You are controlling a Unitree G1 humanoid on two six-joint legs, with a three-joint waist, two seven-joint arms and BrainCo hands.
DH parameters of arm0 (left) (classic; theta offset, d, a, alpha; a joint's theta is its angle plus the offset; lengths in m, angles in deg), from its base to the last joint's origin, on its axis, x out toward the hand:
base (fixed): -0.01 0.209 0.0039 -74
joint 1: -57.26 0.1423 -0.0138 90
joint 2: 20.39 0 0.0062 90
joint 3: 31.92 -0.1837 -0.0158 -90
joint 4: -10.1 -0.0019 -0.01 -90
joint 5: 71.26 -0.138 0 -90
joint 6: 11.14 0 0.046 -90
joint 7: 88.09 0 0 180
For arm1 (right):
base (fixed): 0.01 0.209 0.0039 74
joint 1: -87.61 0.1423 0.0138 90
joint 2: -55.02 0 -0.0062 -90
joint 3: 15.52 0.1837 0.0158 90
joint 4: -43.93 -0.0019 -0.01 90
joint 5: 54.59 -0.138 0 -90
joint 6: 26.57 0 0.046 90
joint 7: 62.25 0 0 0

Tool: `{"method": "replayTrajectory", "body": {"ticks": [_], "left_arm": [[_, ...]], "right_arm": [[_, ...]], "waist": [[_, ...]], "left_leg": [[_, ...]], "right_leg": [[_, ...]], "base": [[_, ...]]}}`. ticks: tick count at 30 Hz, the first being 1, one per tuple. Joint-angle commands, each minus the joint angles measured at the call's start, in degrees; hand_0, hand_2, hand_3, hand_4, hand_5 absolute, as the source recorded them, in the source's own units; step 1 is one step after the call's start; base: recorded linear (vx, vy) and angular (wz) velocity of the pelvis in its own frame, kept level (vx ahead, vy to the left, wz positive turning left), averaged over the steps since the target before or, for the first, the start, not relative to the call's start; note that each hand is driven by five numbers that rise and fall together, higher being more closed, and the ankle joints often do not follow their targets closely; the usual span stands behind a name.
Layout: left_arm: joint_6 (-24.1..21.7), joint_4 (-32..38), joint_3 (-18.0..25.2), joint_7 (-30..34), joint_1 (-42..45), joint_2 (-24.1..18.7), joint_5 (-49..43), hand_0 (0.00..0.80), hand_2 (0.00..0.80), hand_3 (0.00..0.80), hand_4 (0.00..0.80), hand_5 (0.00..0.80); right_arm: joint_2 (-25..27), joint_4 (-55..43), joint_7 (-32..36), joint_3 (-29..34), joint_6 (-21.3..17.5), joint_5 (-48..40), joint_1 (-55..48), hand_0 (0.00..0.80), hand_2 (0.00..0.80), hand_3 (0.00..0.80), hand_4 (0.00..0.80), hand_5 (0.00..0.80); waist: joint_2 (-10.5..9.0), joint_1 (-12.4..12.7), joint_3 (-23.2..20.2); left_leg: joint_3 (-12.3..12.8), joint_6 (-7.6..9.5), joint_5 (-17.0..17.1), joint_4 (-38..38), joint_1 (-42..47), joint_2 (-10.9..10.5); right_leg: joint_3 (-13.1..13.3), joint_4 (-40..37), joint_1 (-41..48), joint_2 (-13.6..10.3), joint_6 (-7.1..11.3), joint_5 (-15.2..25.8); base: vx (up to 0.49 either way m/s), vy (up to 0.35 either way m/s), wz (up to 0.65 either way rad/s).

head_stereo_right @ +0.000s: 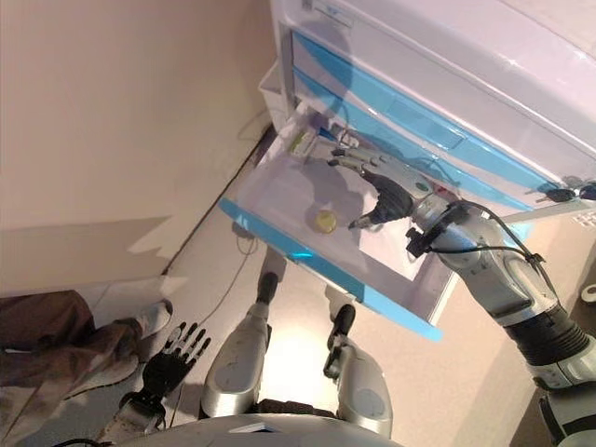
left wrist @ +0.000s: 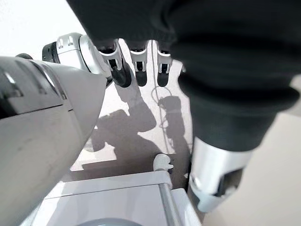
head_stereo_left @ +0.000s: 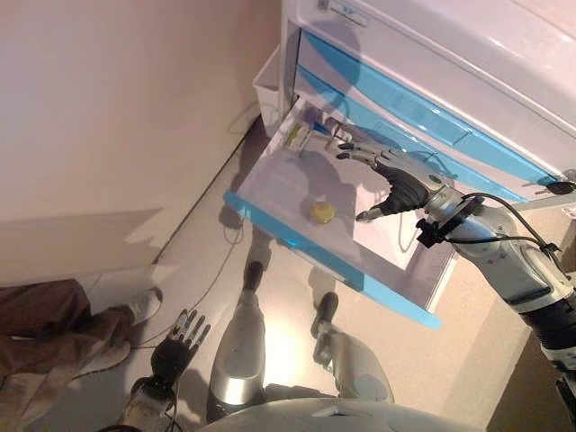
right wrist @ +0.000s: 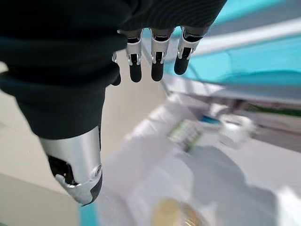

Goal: Open the drawer and pick up the medicine

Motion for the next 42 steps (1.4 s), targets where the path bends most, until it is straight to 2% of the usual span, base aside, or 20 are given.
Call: {"method": "replayTrajectory", "body": {"ticks": [1, 8, 14, 31, 42], "left_arm": [[-1.6, 1.0, -2.1, -0.1, 1.7, -2.5, 1.8, 0.000, 0.000, 0.000, 0.000, 0.000], [-1.6, 1.8, -2.9, -0.8, 0.9, -3.2, 1.8, 0.000, 0.000, 0.000, 0.000, 0.000], [-1.5, 2.1, -3.8, -0.8, 0.3, -3.1, 1.4, 0.000, 0.000, 0.000, 0.000, 0.000], [-0.8, 2.4, -4.7, -0.2, 0.0, -2.3, 0.9, 0.000, 0.000, 0.000, 0.000, 0.000], [-0.8, 2.2, -5.0, -0.1, 0.0, -1.7, 0.9, 0.000, 0.000, 0.000, 0.000, 0.000]], "right_arm": [[2.1, -0.5, -3.6, -3.9, -0.6, 1.8, 2.7, 0.000, 0.000, 0.000, 0.000, 0.000], [1.1, 6.4, -6.2, -9.1, 0.1, 5.8, 3.9, 0.000, 0.000, 0.000, 0.000, 0.000], [-0.2, 11.4, -7.7, -12.1, 0.0, 5.4, 4.8, 0.000, 0.000, 0.000, 0.000, 0.000], [-3.7, 17.1, -9.2, -14.6, -1.0, 5.1, 5.3, 0.000, 0.000, 0.000, 0.000, 0.000], [-5.1, 17.5, -8.7, -15.6, -1.6, 4.8, 5.6, 0.000, 0.000, 0.000, 0.000, 0.000]], "waist": [[-1.46, 0.4, -1.7], [-1.36, 1.1, -0.8], [-0.87, 1.6, -0.5], [0.83, 2.1, -0.2], [1.16, 2.5, -0.4]], "left_leg": [[1.2, 1.97, -5.1, 4.5, -3.5, -2.3], [0.7, 2.00, -5.0, 4.5, -4.2, -2.7], [0.3, 2.03, -4.9, 4.3, -4.5, -3.0], [-0.5, 2.15, -4.4, 3.9, -4.5, -3.6], [-0.8, 2.16, -4.3, 3.6, -4.3, -3.8]], "right_leg": [[1.1, 2.9, -3.1, 0.2, 1.17, 0.9], [0.2, 2.7, -3.6, 0.2, 1.10, 1.2], [-0.3, 2.7, -3.8, 0.0, 0.98, 1.3], [-1.2, 3.2, -4.6, -0.7, 0.88, 1.2], [-1.6, 3.3, -4.7, -1.0, 0.92, 1.1]], "base": [[-0.035, -0.025, 0.12], [-0.014, -0.013, 0.02], [-0.013, -0.001, 0.09], [-0.001, 0.000, 0.01], [0.000, 0.000, 0.00]]}}
